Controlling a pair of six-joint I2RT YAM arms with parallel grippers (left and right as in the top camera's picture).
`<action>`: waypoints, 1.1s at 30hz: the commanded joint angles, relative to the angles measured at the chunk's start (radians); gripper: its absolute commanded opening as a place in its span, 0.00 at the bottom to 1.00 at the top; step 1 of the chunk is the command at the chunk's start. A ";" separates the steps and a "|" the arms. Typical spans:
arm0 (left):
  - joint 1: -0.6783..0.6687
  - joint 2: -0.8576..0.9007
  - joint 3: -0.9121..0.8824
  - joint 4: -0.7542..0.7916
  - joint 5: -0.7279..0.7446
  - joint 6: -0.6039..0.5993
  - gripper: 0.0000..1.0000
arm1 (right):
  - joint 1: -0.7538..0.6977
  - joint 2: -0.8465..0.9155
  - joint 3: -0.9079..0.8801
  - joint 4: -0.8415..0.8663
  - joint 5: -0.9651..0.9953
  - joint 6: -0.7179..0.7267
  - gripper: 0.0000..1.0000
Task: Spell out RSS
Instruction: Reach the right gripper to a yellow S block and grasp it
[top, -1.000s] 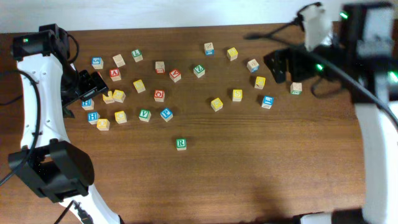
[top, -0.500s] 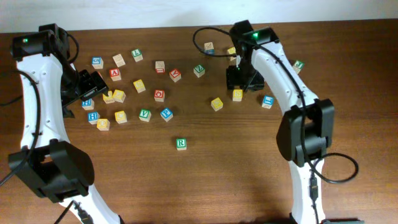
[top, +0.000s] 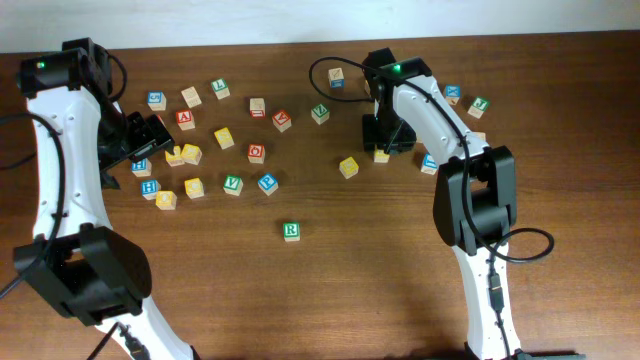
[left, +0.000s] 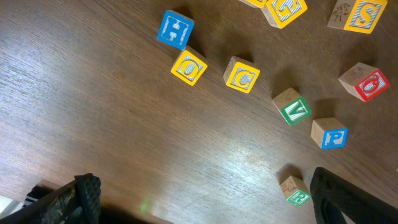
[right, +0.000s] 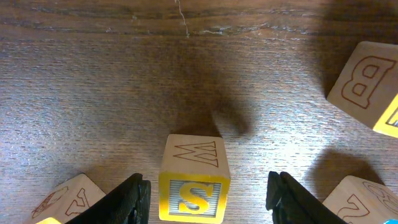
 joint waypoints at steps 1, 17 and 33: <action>0.002 -0.007 0.006 -0.001 0.000 -0.003 0.99 | 0.004 0.021 0.009 0.002 0.003 0.009 0.52; 0.002 -0.007 0.006 -0.001 0.000 -0.003 0.99 | 0.004 0.021 0.007 -0.024 -0.049 0.032 0.42; 0.002 -0.007 0.006 -0.001 0.000 -0.003 0.99 | 0.003 0.013 0.151 -0.200 -0.049 0.034 0.27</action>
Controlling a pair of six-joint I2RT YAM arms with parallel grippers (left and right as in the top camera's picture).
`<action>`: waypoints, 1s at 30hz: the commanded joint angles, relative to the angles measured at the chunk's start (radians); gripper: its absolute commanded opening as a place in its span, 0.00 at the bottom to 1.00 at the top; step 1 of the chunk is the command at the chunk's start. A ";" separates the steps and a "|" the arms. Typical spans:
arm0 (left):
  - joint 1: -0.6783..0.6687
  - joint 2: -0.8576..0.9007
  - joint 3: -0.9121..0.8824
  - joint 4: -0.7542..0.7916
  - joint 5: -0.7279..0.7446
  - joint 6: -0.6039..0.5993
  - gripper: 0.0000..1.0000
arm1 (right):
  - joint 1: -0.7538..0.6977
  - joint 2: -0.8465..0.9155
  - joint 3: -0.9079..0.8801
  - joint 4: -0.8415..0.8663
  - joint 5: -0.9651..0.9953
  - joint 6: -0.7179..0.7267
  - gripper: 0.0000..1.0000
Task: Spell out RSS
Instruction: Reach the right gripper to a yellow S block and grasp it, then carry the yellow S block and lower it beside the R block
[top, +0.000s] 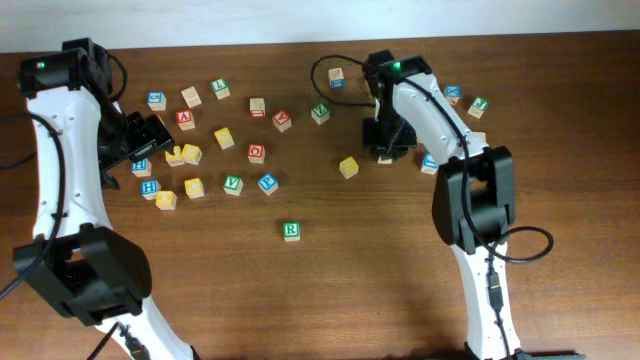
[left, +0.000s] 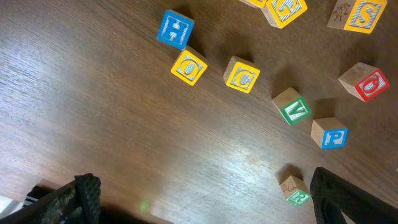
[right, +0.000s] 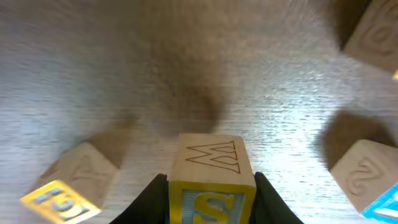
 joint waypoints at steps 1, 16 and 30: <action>0.002 -0.007 0.006 -0.001 0.000 -0.003 0.99 | 0.009 -0.004 0.165 -0.185 -0.014 0.008 0.27; 0.002 -0.007 0.006 -0.001 0.000 -0.003 0.99 | 0.434 -0.067 0.173 -0.346 -0.102 0.012 0.39; 0.002 -0.007 0.006 -0.001 0.000 -0.003 0.99 | 0.434 -0.066 -0.027 -0.201 -0.068 -0.509 0.68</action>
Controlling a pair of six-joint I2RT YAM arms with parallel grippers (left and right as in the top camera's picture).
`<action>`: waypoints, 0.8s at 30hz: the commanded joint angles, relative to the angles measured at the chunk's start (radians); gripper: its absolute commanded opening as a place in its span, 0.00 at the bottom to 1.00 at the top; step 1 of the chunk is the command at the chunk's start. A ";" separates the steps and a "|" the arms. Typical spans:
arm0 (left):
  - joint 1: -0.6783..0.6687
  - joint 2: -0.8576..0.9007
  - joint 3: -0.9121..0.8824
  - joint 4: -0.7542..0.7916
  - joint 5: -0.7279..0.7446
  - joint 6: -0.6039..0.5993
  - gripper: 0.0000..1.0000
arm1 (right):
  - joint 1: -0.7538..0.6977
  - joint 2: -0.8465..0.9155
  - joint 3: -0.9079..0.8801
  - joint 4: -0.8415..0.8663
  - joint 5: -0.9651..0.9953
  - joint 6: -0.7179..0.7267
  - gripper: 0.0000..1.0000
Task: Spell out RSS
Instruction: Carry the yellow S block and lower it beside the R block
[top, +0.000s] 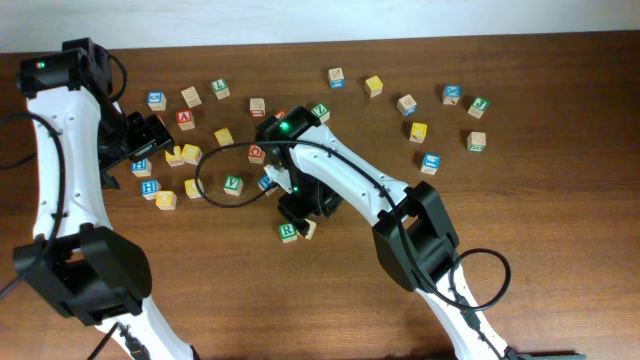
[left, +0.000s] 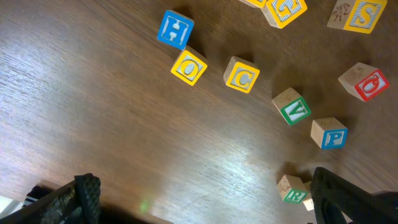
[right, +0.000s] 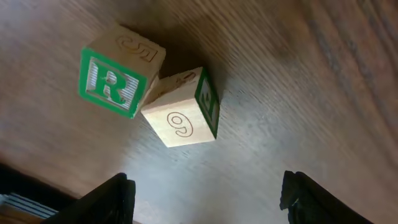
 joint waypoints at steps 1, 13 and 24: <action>0.002 -0.007 0.006 -0.001 0.000 -0.003 0.99 | -0.002 -0.031 -0.006 0.024 0.043 -0.121 0.67; 0.002 -0.007 0.006 -0.001 0.000 -0.003 0.99 | 0.058 -0.029 -0.111 0.134 0.103 -0.119 0.62; 0.002 -0.007 0.006 -0.001 0.000 -0.003 0.99 | 0.054 -0.030 -0.148 0.185 0.100 -0.109 0.33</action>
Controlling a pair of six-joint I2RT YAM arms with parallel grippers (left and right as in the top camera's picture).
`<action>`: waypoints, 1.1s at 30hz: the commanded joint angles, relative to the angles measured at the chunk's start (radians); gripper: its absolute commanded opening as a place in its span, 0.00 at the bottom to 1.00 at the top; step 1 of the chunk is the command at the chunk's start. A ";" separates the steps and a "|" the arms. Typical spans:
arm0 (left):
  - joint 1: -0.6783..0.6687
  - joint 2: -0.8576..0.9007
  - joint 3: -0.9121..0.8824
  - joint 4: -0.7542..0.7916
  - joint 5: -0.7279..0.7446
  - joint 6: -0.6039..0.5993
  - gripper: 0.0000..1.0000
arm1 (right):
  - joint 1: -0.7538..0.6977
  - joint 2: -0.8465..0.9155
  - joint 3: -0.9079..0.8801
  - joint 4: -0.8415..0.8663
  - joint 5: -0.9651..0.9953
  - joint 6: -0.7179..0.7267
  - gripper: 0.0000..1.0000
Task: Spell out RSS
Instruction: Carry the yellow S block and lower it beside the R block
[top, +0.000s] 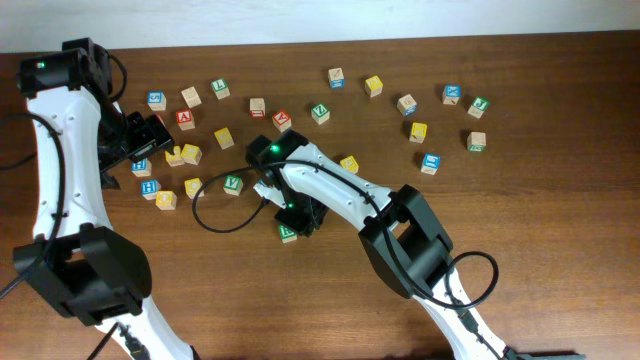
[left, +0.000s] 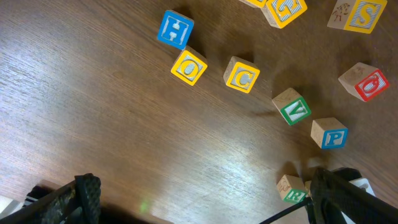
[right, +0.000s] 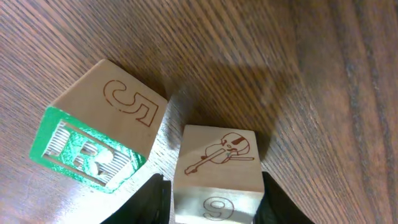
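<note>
The green R block (top: 289, 233) (right: 93, 143) (left: 292, 190) lies near the table's middle. Touching its right side is a plain wooden block (right: 214, 158) that shows a violin drawing and a 9; no letter face shows. My right gripper (right: 214, 200) (top: 302, 215) is shut on this block, one finger against each side. Whether the block rests on the wood or is lifted I cannot tell. A yellow S block (left: 364, 14) (top: 190, 153) lies among the left cluster. My left gripper (left: 205, 205) (top: 150, 132) hangs open over that cluster, holding nothing.
Lettered blocks H (left: 175, 29), O (left: 189, 67), C (left: 242, 74), V (left: 292, 107), P (left: 329, 133) lie left of centre. More blocks (top: 418, 131) are scattered at the back right. The right arm's black cable (top: 215, 215) loops over the table beside R.
My right gripper was open above the R block and the 9 block lying against it. Now it is lower and shut on the 9 block. The left arm has not moved.
My right gripper stood open around a yellow S block at the right of the table, then was shut on it. Later the arm was at the middle, open, with a block lying against R. Now it grips that block again.
</note>
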 joint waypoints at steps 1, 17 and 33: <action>0.002 -0.007 0.006 -0.001 0.000 -0.003 0.99 | -0.008 -0.028 -0.002 -0.015 0.000 0.003 0.32; 0.002 -0.007 0.006 -0.001 0.000 -0.003 0.99 | -0.318 -0.026 -0.059 -0.023 -0.733 -0.159 0.29; 0.002 -0.007 0.006 -0.001 0.000 -0.003 0.99 | -0.240 -0.030 0.174 -0.238 -0.040 0.264 0.51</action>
